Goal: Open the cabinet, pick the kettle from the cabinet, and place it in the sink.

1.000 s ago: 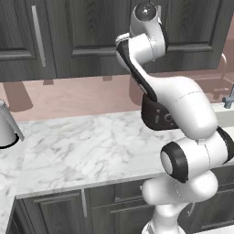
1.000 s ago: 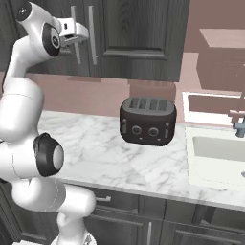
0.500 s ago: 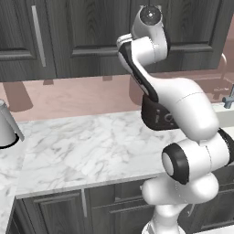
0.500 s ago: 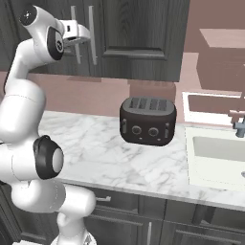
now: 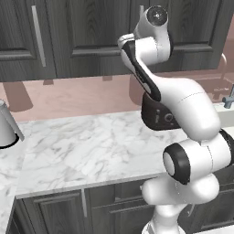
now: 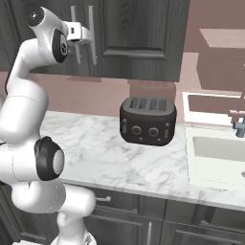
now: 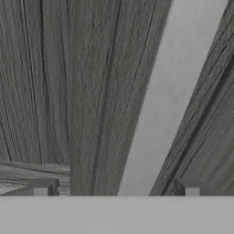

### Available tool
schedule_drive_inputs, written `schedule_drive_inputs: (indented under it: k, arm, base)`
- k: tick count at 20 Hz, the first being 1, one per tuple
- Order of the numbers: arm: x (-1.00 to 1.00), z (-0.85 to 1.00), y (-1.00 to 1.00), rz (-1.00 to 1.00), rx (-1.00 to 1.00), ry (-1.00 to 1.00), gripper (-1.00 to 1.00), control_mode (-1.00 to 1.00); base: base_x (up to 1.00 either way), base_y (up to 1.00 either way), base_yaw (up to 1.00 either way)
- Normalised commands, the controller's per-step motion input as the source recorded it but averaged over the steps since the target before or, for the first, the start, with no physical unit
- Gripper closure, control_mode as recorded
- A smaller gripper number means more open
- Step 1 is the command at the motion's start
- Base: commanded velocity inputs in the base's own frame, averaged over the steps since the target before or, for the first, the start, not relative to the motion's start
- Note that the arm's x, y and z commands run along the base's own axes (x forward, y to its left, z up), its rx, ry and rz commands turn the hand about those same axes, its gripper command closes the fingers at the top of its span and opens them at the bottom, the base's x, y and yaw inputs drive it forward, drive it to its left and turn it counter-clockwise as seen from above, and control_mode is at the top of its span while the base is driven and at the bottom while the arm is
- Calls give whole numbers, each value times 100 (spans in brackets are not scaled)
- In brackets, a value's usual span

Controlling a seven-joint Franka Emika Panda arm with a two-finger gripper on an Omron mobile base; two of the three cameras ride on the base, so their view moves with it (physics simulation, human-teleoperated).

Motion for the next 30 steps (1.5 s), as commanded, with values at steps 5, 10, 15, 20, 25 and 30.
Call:
schedule_drive_inputs:
  k: [5,10,15,20,25,30]
  arm:
    - [57,-16,-8,1,11,-1,100,-100]
    - [63,-13,-8,3,13,-1,100,-100]
    - [56,-11,-4,5,13,-6,100,-100]
    - [29,-2,1,10,14,-8,100,-100]
    - [-8,0,21,16,17,-9,100,-100]
    - [-22,-1,33,12,10,-21,100,-100]
  base:
    - [0,0,0]
    - [0,0,0]
    - [0,0,0]
    - [0,0,0]
    - [0,0,0]
    - [0,0,0]
